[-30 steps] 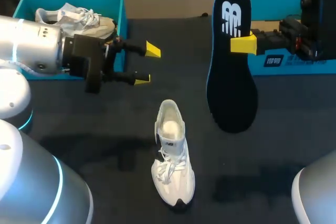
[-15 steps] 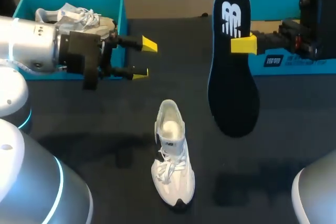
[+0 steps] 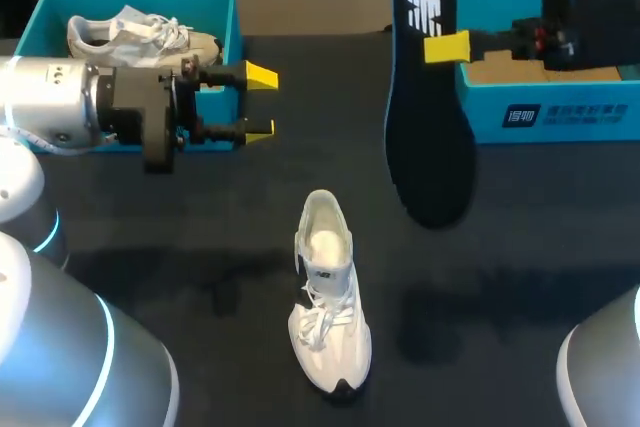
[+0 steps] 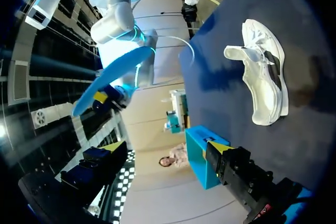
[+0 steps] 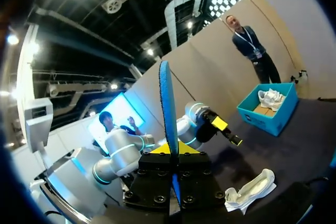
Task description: Take the shoe out of the shoebox, open the shoe tongue, remove and reinsert the insole, then place the shoe into the shoebox
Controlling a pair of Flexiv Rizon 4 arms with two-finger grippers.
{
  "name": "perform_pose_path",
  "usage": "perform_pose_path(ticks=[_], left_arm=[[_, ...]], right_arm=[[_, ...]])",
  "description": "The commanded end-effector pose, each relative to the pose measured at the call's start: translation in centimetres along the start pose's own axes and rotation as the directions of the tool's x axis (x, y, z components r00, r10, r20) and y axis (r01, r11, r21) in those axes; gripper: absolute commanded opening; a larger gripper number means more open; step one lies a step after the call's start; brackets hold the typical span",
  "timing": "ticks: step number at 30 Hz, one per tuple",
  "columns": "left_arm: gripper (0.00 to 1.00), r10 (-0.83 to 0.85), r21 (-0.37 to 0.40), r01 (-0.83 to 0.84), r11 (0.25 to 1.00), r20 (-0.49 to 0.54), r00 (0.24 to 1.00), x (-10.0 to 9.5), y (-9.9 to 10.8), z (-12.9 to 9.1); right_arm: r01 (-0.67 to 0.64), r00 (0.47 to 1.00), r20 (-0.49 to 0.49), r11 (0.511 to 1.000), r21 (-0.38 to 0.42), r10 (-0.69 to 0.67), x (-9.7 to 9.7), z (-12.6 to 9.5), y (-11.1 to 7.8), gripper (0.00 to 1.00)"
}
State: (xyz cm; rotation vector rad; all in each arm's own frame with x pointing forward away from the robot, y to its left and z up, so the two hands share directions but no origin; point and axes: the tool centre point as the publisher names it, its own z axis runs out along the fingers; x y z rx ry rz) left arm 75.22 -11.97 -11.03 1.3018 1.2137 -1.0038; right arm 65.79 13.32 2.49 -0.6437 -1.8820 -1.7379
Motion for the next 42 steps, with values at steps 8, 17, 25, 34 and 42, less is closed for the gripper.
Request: perform_pose_path(ticks=[8,17,25,34,42], left_arm=[[1.0,-0.018,0.016,0.018,1.0,0.035,0.999,-0.4,1.7,0.2],[1.0,-0.018,0.016,0.018,1.0,0.035,0.999,-0.4,1.7,0.2],[1.0,-0.018,0.016,0.018,1.0,0.035,0.999,-0.4,1.7,0.2],[1.0,-0.018,0.016,0.018,1.0,0.035,0.999,-0.4,1.7,0.2],[1.0,-0.018,0.016,0.018,1.0,0.035,0.999,-0.4,1.7,0.2]], right_arm=[[-0.122,0.989,-0.065,0.986,0.115,0.13,-7.9,1.5,3.7,0.0],[-0.122,0.989,-0.065,0.986,0.115,0.13,-7.9,1.5,3.7,0.0],[-0.17,0.982,-0.062,0.981,0.092,0.176,-8.8,1.4,3.7,0.0],[-0.382,0.923,-0.026,0.923,0.056,0.384,-14.0,1.8,4.3,0.0],[-0.53,0.847,-0.016,0.847,0.026,0.531,-16.3,2.2,3.4,0.0]])
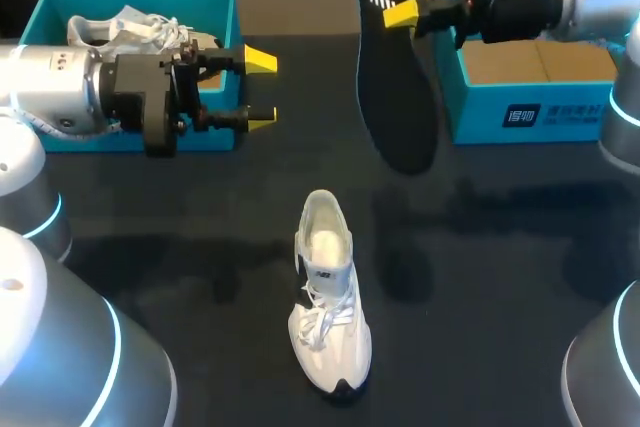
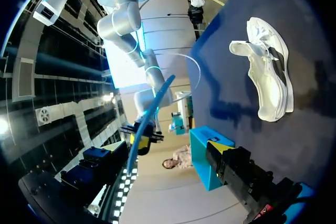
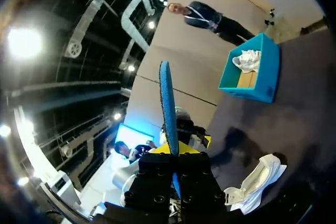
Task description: Take the shoe out of the shoebox, open the shoe tongue, remove and reinsert the insole, then place the shoe into the shoebox
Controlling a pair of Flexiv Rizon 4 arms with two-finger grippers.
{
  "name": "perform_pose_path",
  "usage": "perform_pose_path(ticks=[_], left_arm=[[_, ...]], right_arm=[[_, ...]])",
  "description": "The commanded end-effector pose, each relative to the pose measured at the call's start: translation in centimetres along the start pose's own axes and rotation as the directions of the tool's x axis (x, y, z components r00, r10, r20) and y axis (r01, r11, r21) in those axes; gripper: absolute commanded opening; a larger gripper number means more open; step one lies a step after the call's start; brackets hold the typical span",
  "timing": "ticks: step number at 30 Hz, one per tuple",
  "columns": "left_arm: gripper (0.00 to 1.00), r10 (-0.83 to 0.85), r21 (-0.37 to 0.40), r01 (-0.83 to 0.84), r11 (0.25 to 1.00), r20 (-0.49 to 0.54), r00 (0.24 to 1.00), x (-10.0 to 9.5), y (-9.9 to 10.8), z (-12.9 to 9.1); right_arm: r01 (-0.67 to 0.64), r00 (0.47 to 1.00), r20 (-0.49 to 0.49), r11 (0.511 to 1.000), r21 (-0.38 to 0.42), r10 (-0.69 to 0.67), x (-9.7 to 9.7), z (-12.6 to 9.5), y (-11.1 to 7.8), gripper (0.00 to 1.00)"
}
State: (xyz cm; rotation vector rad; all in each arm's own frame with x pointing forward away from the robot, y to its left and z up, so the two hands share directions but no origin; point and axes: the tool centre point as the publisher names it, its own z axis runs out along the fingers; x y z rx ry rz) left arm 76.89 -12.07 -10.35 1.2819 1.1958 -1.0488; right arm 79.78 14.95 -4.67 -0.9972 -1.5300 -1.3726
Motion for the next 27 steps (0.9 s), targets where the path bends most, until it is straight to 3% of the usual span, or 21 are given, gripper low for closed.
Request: perform_pose_path(ticks=[1,5,17,27], left_arm=[[1.0,0.002,-0.001,-0.002,1.0,0.0,1.0,0.0,0.0,0.1],[1.0,0.002,-0.001,-0.002,1.0,0.0,1.0,0.0,0.0,0.1],[1.0,0.002,-0.001,-0.002,1.0,0.0,1.0,0.0,0.0,0.1],[1.0,0.001,0.028,-0.002,1.0,0.027,1.0,-0.4,0.6,2.4]], right_arm=[[-0.052,0.999,0.001,0.999,-0.014,0.052,-1.1,0.7,0.4,0.0],[-0.143,0.989,0.041,0.989,-0.048,0.145,-1.8,0.9,0.5,0.0],[-0.143,0.989,0.041,0.989,-0.048,0.145,-1.8,0.9,0.5,0.0],[-0.255,0.966,0.01,0.962,-0.101,0.257,-3.7,2.1,1.1,0.0]])
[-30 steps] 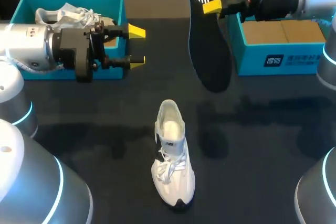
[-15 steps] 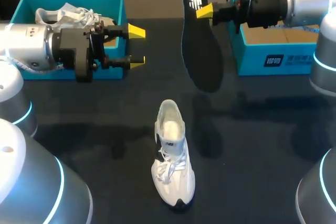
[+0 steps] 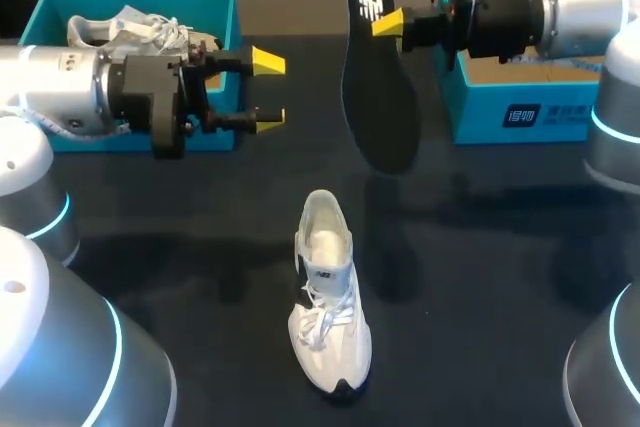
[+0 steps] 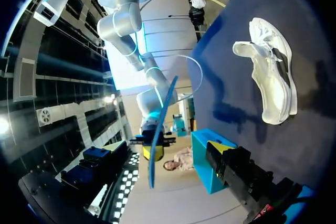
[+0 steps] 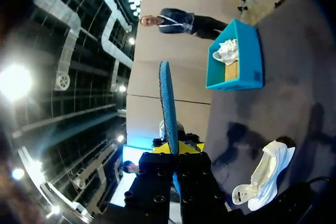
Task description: Take the shoe out of the shoebox, open the shoe tongue, remove and reinsert the insole, then place the shoe into the shoebox
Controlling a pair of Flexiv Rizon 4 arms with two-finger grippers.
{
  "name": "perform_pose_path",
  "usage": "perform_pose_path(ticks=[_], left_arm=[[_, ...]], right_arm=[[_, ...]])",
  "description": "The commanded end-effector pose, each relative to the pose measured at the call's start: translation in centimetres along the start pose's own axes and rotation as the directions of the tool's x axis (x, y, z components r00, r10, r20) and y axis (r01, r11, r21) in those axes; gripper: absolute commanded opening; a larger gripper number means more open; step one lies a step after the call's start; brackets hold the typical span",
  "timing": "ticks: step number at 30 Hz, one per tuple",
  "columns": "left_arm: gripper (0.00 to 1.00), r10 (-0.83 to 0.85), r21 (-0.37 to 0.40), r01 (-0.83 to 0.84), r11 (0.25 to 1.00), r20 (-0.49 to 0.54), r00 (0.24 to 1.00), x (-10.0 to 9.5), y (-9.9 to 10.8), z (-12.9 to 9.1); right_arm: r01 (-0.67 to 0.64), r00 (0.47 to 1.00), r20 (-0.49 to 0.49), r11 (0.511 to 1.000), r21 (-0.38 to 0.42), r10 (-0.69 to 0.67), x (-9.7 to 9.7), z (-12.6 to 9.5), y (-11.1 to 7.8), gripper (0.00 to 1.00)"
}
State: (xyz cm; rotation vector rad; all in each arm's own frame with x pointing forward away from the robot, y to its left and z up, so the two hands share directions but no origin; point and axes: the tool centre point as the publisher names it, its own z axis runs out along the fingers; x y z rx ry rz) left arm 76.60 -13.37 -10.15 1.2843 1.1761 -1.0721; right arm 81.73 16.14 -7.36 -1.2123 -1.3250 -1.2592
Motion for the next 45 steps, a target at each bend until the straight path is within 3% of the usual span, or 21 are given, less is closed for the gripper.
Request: perform_pose_path(ticks=[1,19,24,28,35,39,45], left_arm=[[1.0,0.004,0.007,-0.004,1.0,0.014,1.0,-0.2,1.0,1.2],[1.0,-0.004,0.01,0.003,1.0,0.071,0.998,0.4,3.1,3.6],[0.9,-0.008,0.013,0.007,1.0,0.074,0.997,0.6,3.3,4.6],[0.72,-0.017,0.015,0.016,1.0,0.073,0.997,0.7,3.3,5.3],[0.66,-0.011,0.021,0.009,1.0,0.086,0.996,0.0,2.9,5.6],[0.55,-0.008,0.031,0.006,1.0,0.093,0.996,-0.2,2.5,6.1],[0.49,0.005,0.043,-0.009,0.999,0.084,0.996,-0.2,2.0,7.1]], right_arm=[[-0.021,1.0,0.004,1.0,-0.02,0.021,-0.5,0.9,0.2,0.0],[-0.146,0.989,-0.02,0.984,-0.103,0.145,-1.7,1.7,1.1,0.0],[-0.146,0.989,-0.02,0.984,-0.103,0.145,-1.7,1.7,1.1,0.0],[-0.146,0.989,-0.02,0.984,-0.103,0.145,-1.7,1.7,1.1,0.0],[-0.146,0.989,-0.02,0.984,-0.103,0.145,-1.7,1.7,1.1,0.0],[-0.146,0.989,-0.02,0.984,-0.103,0.145,-1.7,1.7,1.1,0.0],[-0.146,0.989,-0.02,0.984,-0.103,0.145,-1.7,1.7,1.1,0.0]])
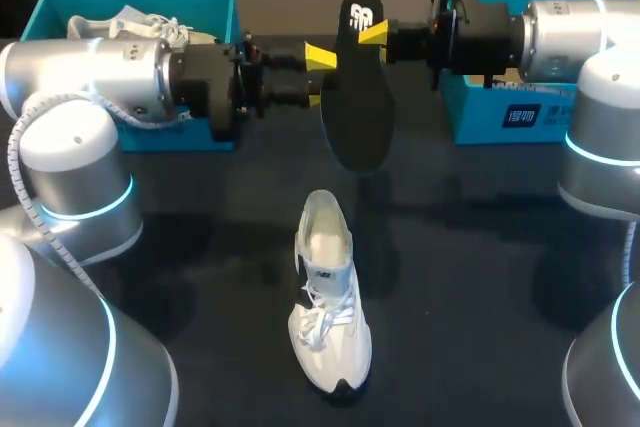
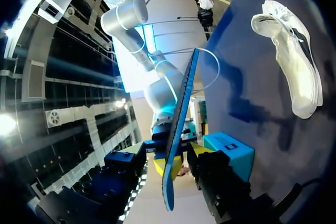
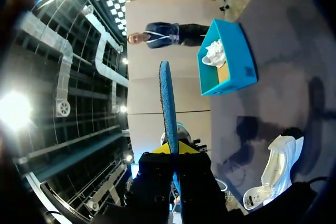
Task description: Take the shoe out of the shoebox, open the shoe tongue, remove and reinsert the insole, then place the shoe into the shoebox
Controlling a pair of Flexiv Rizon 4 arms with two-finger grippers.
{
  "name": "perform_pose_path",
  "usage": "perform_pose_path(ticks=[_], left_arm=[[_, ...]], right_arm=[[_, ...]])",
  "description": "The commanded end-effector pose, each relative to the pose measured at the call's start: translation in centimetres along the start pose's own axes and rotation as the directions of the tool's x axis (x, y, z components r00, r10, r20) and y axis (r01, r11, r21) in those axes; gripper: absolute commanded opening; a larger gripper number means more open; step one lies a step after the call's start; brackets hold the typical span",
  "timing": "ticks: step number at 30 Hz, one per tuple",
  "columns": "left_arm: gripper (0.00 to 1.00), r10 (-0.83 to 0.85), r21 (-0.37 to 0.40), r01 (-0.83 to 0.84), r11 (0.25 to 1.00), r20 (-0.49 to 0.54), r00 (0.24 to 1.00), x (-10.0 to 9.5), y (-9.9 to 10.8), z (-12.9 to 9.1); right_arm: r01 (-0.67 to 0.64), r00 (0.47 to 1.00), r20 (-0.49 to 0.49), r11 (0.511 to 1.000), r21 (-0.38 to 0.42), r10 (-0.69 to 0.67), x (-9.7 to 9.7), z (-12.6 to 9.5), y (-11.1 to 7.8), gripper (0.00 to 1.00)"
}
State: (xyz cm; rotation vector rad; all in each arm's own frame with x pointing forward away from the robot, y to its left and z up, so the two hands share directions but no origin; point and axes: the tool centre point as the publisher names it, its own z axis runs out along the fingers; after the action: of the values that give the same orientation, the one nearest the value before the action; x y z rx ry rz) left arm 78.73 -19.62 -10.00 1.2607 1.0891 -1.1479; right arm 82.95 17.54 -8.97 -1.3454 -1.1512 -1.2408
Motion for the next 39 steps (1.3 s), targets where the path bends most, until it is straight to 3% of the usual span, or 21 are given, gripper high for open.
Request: perform_pose_path(ticks=[1,9,16,23,25,39], left_arm=[[0.48,0.006,0.0,-0.006,1.0,-0.007,1.0,0.2,0.0,1.0],[0.42,0.016,-0.004,-0.016,1.0,-0.007,1.0,0.0,0.1,1.6],[0.3,0.025,-0.01,-0.025,1.0,-0.007,1.0,-0.1,0.2,2.2],[0.12,0.028,-0.011,-0.028,1.0,-0.018,0.999,0.1,0.0,2.7],[0.0,0.03,-0.015,-0.03,0.999,-0.023,0.999,0.2,0.0,2.7],[0.0,0.043,-0.021,-0.043,0.999,-0.022,0.999,0.4,0.3,2.6]], right_arm=[[0.0,1.0,0.001,1.0,-0.001,0.0,-0.1,0.2,0.0,0.0],[0.0,1.0,0.001,1.0,-0.001,0.0,-0.1,0.2,0.0,0.0],[0.0,1.0,0.001,1.0,-0.001,0.0,-0.1,0.2,0.0,0.0],[0.0,1.0,0.001,1.0,-0.001,0.0,-0.1,0.2,0.0,0.0],[0.0,1.0,0.001,1.0,-0.001,0.0,-0.1,0.2,0.0,0.0],[-0.003,1.0,-0.011,1.0,-0.003,0.003,-0.1,0.2,-0.3,0.0]])
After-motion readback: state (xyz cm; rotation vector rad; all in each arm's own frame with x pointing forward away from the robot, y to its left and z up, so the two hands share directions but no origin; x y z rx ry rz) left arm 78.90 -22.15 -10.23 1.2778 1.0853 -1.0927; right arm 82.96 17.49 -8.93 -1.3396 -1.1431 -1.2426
